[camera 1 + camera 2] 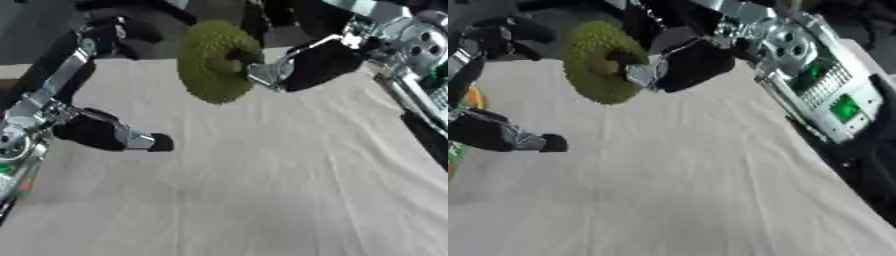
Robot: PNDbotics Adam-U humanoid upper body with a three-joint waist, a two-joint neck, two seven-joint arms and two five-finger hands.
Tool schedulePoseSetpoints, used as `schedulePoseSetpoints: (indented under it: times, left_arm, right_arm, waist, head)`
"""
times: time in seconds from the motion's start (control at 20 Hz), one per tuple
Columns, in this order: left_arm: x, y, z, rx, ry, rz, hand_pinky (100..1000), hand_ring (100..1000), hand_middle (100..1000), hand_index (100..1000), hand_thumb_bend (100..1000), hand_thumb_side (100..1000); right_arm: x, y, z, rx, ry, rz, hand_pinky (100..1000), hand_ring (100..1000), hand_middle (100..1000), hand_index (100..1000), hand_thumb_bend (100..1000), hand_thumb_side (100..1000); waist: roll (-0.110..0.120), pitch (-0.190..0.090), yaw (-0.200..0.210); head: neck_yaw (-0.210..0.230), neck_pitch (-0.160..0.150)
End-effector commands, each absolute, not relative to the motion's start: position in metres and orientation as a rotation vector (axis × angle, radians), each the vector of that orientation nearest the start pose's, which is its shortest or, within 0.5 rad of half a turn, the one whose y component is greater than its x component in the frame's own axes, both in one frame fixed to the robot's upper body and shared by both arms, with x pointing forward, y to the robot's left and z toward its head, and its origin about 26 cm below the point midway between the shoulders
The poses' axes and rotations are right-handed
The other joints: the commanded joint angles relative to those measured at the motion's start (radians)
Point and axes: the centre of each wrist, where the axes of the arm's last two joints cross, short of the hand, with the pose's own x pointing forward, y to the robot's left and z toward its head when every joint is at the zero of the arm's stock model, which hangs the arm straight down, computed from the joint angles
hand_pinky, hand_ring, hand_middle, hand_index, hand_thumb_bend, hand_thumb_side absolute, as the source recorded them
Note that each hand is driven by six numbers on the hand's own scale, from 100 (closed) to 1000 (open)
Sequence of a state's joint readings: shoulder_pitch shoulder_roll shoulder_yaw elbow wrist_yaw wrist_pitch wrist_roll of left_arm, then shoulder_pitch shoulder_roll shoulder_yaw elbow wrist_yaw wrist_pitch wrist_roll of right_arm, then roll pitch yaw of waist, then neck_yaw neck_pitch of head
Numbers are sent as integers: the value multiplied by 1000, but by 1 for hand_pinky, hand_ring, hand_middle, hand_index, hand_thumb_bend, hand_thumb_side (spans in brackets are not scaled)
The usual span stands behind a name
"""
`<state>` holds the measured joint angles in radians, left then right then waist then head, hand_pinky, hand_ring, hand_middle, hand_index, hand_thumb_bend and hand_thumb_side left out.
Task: Pick up the objects with one hand, pass them to the other hand, and then place them into the box on the other side of the table.
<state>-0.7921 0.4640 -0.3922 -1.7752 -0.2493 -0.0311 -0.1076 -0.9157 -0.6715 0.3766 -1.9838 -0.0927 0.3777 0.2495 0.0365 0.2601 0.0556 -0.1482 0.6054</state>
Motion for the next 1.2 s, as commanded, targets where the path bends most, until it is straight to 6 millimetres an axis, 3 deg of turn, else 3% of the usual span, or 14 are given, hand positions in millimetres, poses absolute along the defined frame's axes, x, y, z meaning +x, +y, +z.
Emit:
schedulePoseSetpoints:
  times: [0.05,0.6,1.2]
  left_arm:
    - [345,152,278,-428,3175,1571,718,828,745,794,889,122]
    - [348,142,274,-517,3250,1440,710,821,747,850,887,143]
    - [339,134,276,-584,3007,1377,734,811,760,821,957,118]
  right_arm:
    - [289,-168,354,-164,-2128,1290,652,537,351,451,218,100]
    - [288,-161,354,-154,-2097,1315,652,537,350,450,226,100]
    - [286,-155,355,-182,-2069,1309,650,534,346,445,251,100]
  waist:
    - [-3,-34,0]
    - [-6,-34,0]
    - [-10,-37,-4]
  head:
    - [6,-2]
    - [9,-1]
    - [6,24]
